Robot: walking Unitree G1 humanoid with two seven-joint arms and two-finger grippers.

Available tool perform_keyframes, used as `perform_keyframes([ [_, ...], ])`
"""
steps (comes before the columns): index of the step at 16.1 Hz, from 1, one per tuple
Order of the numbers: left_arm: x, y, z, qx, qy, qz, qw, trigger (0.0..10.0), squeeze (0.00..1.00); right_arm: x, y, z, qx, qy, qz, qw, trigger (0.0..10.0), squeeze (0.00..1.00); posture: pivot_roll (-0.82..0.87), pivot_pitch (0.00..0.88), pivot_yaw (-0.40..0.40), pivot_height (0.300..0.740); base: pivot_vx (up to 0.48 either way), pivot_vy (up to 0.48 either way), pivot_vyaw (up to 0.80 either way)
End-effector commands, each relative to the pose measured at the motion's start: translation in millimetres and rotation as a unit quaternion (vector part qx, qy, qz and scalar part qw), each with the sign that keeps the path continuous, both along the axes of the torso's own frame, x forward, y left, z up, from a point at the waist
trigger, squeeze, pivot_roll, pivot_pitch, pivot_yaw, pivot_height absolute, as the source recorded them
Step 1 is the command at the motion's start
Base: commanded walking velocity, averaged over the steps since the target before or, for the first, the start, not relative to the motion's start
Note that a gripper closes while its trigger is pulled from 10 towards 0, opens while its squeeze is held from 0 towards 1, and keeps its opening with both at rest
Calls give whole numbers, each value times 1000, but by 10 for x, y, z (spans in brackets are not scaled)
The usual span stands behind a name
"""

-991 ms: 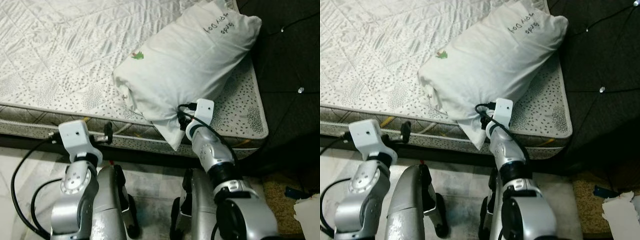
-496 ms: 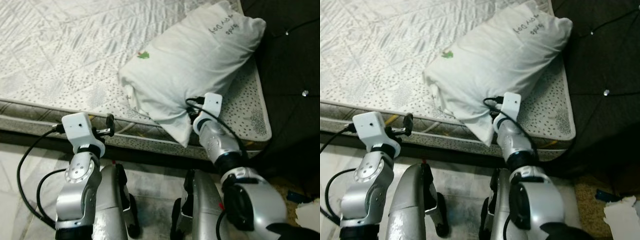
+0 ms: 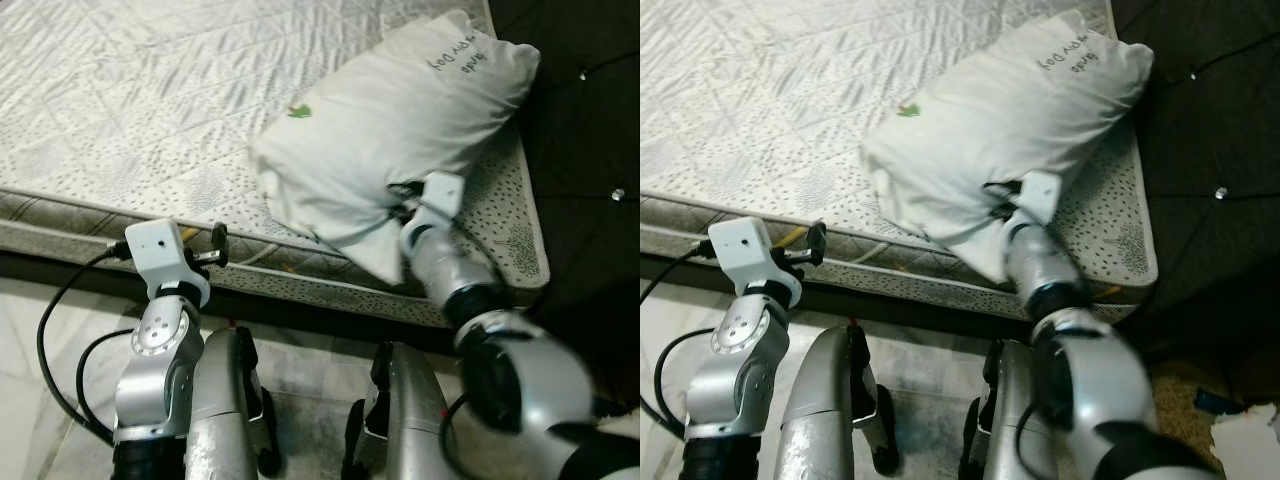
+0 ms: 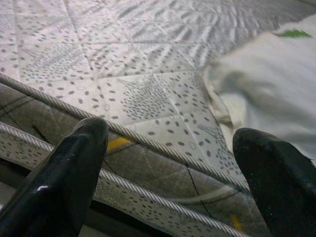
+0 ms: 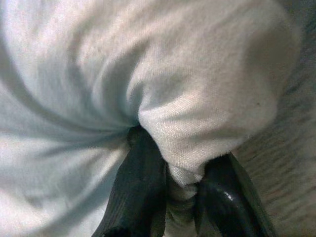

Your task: Clean up the room

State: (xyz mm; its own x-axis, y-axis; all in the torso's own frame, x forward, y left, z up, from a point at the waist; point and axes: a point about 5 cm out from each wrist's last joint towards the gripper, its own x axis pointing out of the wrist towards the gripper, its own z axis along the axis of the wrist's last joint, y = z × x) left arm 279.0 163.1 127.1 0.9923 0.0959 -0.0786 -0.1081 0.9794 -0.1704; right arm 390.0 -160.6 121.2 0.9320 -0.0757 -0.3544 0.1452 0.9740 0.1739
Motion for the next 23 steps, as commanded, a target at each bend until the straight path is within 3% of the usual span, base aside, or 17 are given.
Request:
perform_keyframes([
  [1, -5, 21, -36, 5, 6, 4, 1000, 10000, 0, 110, -324, 369, -15, -69, -51, 996, 0, 0, 138, 84, -72, 568, 0, 0, 0],
  [5, 22, 56, -44, 7, 0, 9, 1000, 10000, 0, 84, -1005, 797, -87, -128, -120, 981, 0, 0, 125, 49, -70, 568, 0, 0, 0],
  [8, 46, 67, -43, 8, -4, 11, 1000, 10000, 0, -11, -1276, 875, -130, -157, -145, 968, 0, 0, 110, 37, -66, 568, 0, 0, 0],
  [9, 60, 69, -40, 8, -5, 11, 1000, 10000, 0, -84, -1313, 751, -150, -165, -130, 966, 0, 0, 102, 37, -61, 568, 0, 0, 0],
  [11, 76, 63, -39, 7, -6, 9, 1000, 10000, 0, -123, -1284, 634, -160, -163, -120, 966, 0, 0, 93, 40, -55, 568, 0, 0, 0],
  [13, 102, 27, -40, 6, -7, 2, 1000, 10000, 0, -175, -1228, 439, -139, -150, -124, 971, 0, 0, 85, 42, -49, 568, 0, 0, -800],
  [19, 102, 6, -50, 3, -9, 0, 1000, 10000, 0, -140, -865, 319, -127, -168, -80, 974, 0, 0, 85, 44, -53, 568, 0, 0, -204],
  [23, 71, 18, -68, 3, -7, 4, 1000, 10000, 0, -176, -746, 197, -127, -155, -82, 976, 0, 0, 94, 45, -59, 568, 0, 0, 0],
])
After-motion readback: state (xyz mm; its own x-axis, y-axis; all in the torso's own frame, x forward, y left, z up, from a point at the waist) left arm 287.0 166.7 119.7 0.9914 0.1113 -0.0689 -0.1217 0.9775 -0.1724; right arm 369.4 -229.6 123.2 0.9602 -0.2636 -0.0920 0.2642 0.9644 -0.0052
